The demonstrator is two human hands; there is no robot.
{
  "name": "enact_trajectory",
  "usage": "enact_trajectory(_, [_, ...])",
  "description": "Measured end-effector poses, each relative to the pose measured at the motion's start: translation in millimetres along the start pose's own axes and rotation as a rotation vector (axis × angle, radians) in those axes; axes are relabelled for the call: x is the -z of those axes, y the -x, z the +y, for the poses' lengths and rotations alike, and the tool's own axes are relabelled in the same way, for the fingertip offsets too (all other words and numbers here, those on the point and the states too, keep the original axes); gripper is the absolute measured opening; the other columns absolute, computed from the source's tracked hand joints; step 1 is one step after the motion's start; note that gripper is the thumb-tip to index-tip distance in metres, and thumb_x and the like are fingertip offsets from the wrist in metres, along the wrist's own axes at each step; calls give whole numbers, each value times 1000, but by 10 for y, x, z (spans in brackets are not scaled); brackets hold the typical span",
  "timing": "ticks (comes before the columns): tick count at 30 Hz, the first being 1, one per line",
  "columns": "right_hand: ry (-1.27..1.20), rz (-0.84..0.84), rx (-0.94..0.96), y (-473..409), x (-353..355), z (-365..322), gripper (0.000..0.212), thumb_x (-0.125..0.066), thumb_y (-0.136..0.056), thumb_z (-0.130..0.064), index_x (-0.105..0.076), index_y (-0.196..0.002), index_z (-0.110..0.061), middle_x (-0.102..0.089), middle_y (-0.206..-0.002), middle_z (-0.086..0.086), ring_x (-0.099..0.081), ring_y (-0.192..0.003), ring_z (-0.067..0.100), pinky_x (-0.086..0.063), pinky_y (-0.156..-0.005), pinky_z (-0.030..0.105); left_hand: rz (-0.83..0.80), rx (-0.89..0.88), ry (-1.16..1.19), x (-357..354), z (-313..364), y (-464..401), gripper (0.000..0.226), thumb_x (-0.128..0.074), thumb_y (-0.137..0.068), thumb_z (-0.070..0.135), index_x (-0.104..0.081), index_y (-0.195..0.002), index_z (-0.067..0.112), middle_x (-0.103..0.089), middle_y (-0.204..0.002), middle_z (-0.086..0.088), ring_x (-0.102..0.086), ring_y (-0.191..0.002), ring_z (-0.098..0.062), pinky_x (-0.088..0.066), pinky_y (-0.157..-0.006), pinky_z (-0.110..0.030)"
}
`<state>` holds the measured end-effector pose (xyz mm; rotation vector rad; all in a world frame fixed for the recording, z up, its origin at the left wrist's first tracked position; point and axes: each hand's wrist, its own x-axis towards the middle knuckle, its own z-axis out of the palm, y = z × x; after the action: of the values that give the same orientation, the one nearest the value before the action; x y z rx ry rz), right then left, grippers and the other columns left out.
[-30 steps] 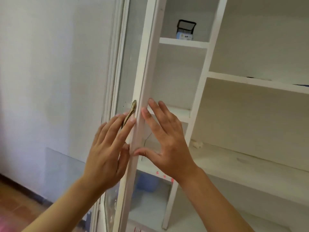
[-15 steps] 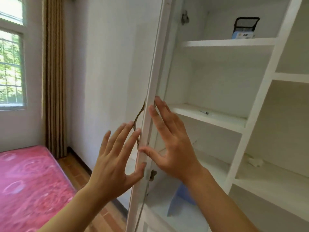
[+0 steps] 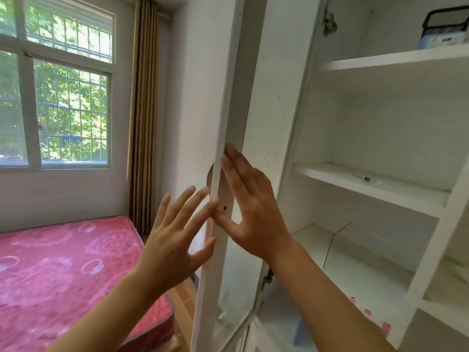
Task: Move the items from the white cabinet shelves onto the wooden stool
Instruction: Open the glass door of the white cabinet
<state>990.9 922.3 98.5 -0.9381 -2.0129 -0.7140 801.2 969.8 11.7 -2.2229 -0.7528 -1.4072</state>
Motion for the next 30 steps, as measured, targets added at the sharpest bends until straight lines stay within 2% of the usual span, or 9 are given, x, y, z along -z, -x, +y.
enact_trajectory(10, [71,-112,10,-265,-606,249,88,-65,-100,-50,-20,-168,-17,-7,-177,-2,-6,-164,16,-30,-124,58,-24,93,-27,-54,-700,59,77,-56,-98,48,-25,-165,26,-32,-168,1,-24,-159,-25,-31,-118,-69])
enact_trajectory(14, [65,-74,-13,-332,-834,297,85,-67,-100,-46,-23,-167,-18,-9,-177,-2,-8,-164,17,-31,-123,58,-52,93,-28,-118,-936,65,78,-52,-100,54,-20,-166,29,-31,-168,4,-23,-159,-23,-31,-119,-68])
enact_trajectory(23, [82,-51,-30,-369,-946,322,84,-70,-98,-45,-28,-166,-16,-17,-176,2,-15,-163,20,-32,-122,59,-18,83,54,-311,-1103,62,83,-59,-96,47,-17,-166,30,-35,-165,3,-28,-157,-26,-33,-118,-67])
enact_trajectory(30, [133,-91,-68,-359,-932,293,84,-69,-100,-44,-26,-167,-15,-13,-177,1,-9,-163,16,-27,-125,57,3,108,137,-383,-1093,76,85,-61,-95,44,-16,-166,32,-34,-167,-1,-26,-158,-27,-36,-116,-68])
